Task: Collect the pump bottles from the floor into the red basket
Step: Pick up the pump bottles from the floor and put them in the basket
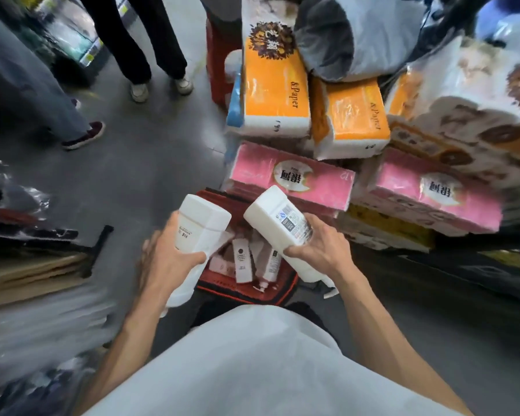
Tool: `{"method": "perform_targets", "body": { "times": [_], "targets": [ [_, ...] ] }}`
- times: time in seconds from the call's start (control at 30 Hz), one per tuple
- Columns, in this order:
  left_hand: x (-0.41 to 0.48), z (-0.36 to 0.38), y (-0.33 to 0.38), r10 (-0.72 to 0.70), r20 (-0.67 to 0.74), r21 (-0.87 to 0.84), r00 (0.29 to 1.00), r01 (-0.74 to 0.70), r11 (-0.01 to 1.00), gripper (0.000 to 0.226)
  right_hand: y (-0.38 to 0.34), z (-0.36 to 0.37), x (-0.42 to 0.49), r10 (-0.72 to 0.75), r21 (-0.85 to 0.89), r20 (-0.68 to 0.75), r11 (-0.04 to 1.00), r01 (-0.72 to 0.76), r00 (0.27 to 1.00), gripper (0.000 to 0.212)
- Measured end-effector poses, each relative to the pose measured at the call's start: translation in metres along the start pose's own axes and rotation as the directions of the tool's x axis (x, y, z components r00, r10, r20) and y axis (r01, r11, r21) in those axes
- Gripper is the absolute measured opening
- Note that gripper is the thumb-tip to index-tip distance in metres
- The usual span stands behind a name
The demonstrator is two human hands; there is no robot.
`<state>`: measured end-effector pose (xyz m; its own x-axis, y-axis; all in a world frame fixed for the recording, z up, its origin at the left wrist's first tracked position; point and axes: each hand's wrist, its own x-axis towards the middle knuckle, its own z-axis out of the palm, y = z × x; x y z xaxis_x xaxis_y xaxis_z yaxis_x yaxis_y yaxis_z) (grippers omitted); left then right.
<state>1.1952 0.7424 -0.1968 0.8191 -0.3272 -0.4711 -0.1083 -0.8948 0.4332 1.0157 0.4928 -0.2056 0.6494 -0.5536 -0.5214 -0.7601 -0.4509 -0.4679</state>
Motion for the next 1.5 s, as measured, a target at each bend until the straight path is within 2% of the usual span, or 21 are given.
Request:
{"method": "perform_targets", "body": {
  "times": [0.1,0.23,0.37,0.5,0.73,0.9,1.23,1.37,1.5],
  "targets": [
    [0.034,-0.012,0.001,0.12,0.053,0.014,0.991,-0.121,0.993,0.088,-0.013,0.01,-0.011,0.124,0.067,-0.044,0.99,-0.121,0.991,0.072],
    [0.073,-0.024,0.011,0.206,0.114,0.079,0.972,-0.216,0.973,0.092,-0.021,0.023,-0.019,0.237,0.109,-0.081,0.967,-0.228,0.968,0.062],
    [0.101,-0.03,0.016,0.266,0.176,0.119,0.948,-0.289,0.95,0.095,-0.024,0.041,-0.026,0.357,0.176,-0.117,0.926,-0.334,0.927,0.059],
    [0.115,-0.025,0.023,0.299,0.223,0.163,0.928,-0.338,0.927,0.092,-0.02,0.059,-0.026,0.414,0.256,-0.105,0.89,-0.378,0.904,0.058],
    [0.146,0.036,0.016,0.228,0.291,0.198,0.929,-0.292,0.936,0.083,0.0,0.11,0.013,0.465,0.364,-0.023,0.829,-0.425,0.885,0.055],
    [0.18,0.104,-0.01,0.169,0.273,0.228,0.947,-0.235,0.945,0.086,0.022,0.163,0.06,0.503,0.43,0.012,0.778,-0.459,0.864,0.057],
    [0.245,0.223,-0.072,0.111,0.264,0.331,0.958,-0.199,0.922,0.099,0.078,0.269,0.146,0.556,0.435,0.054,0.735,-0.521,0.83,0.065],
    [0.268,0.262,-0.094,0.073,0.293,0.355,0.953,-0.179,0.918,0.093,0.095,0.304,0.172,0.591,0.447,0.1,0.693,-0.567,0.801,0.056],
    [0.288,0.302,-0.115,0.014,0.321,0.357,0.947,-0.135,0.924,0.098,0.108,0.341,0.201,0.641,0.456,0.136,0.637,-0.622,0.756,0.054]
  ]
}}
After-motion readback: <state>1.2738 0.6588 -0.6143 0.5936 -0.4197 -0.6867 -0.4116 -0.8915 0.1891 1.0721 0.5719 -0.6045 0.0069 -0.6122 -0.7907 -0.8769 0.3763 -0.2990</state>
